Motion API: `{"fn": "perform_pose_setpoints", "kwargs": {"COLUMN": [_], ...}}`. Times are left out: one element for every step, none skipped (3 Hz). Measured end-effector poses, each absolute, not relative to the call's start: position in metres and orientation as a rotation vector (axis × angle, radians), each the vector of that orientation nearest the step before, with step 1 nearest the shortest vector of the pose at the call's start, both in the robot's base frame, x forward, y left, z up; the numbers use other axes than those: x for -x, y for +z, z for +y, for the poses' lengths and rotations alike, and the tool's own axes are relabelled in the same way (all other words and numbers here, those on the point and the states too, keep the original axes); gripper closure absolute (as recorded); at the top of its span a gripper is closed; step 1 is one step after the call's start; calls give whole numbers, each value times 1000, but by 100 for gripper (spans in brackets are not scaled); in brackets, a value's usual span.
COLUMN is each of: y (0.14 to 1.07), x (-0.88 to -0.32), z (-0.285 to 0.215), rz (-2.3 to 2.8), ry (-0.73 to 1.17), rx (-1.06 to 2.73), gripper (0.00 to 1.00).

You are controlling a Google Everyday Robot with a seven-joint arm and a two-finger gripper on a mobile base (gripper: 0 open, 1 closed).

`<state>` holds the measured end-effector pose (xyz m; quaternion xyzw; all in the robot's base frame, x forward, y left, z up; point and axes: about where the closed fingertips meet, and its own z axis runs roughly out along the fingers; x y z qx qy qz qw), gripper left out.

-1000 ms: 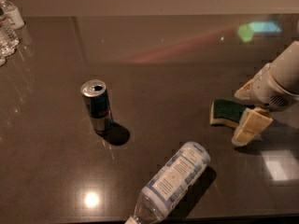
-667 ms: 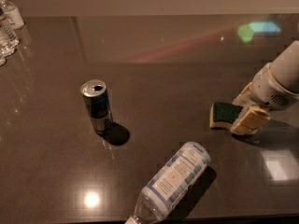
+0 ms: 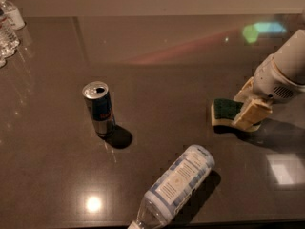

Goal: Move sponge near redbull can

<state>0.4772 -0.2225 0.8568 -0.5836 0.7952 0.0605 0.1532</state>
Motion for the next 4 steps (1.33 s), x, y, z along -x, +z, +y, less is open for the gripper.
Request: {"fn": "perform_pose_setpoints", "kwargs": {"y": [866,870,874,873], "x": [-491,-502,-508,-506], "z": [-201,-169,-134,-102], "rz": [2227,2156,2093,2053], "ry": [192,222,245,265], "rx": [1720,1784,1844,1884], "gripper": [100,100,100,100]}}
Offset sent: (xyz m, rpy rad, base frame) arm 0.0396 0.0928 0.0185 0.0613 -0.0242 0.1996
